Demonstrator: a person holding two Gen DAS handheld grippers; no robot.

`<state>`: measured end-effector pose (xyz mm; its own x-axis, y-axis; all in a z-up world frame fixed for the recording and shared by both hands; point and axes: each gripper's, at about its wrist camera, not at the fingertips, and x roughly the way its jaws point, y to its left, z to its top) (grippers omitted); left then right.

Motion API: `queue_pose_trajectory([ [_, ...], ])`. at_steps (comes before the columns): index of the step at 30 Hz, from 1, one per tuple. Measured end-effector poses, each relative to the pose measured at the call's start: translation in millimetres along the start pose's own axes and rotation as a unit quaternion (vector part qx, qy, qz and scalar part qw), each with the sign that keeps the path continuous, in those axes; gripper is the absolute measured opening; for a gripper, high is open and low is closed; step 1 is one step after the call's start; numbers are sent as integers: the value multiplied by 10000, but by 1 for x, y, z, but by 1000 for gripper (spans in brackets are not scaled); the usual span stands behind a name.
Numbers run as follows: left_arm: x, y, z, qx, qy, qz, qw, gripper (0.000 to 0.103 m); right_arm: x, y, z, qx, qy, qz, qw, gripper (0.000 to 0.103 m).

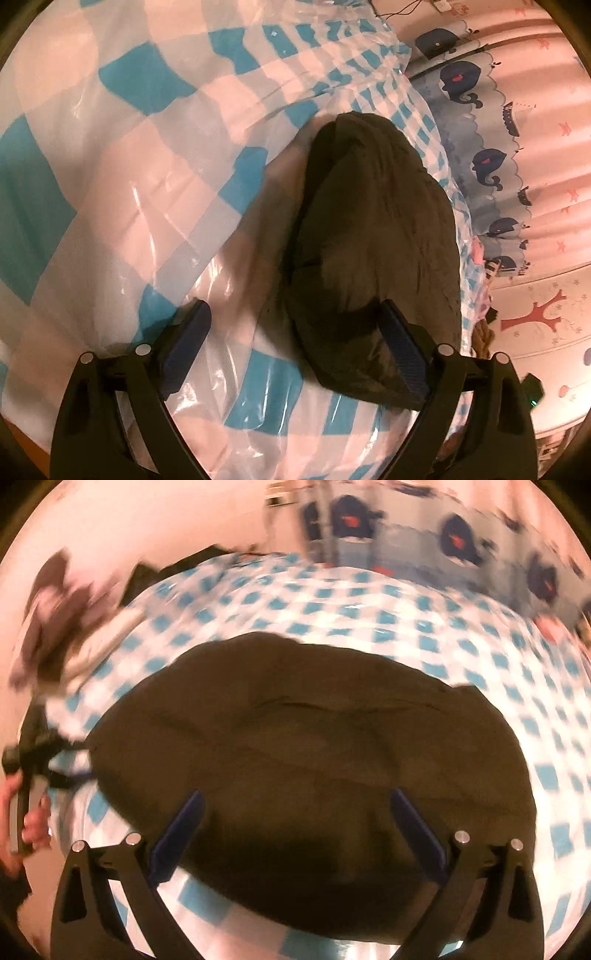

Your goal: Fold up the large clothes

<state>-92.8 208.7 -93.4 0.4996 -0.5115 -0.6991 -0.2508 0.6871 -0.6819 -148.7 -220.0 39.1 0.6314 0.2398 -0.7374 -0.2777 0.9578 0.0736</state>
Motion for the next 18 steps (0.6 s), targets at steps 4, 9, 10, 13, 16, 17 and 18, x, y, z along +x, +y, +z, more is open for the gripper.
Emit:
queue_pose_trajectory([
  [4, -9, -12, -8, 184, -205, -12, 9996, 87, 16, 90, -18, -1874, -78, -176, 9821, 97],
  [9, -16, -18, -9, 304, -100, -91, 9994, 87, 61, 169, -43, -3637, -269, -1083, 9248, 97],
  [10, -17, -17, -10, 305, -69, -126, 9994, 87, 78, 174, -41, -3765, -175, -1303, 9170, 97],
  [13, -17, -17, -10, 230, 81, -334, 9991, 87, 95, 146, -11, -2684, 157, -747, 9603, 97],
  [16, -12, -12, -13, 95, 251, -538, 9982, 87, 90, 72, 18, -250, 265, 641, 9973, 97],
  [17, -9, -11, -13, 33, 317, -621, 9976, 87, 88, 55, 20, 237, 234, 852, 9958, 97],
  [18, -6, -11, -14, 1, 364, -685, 9970, 87, 87, 38, 22, 657, 191, 1040, 9922, 97],
])
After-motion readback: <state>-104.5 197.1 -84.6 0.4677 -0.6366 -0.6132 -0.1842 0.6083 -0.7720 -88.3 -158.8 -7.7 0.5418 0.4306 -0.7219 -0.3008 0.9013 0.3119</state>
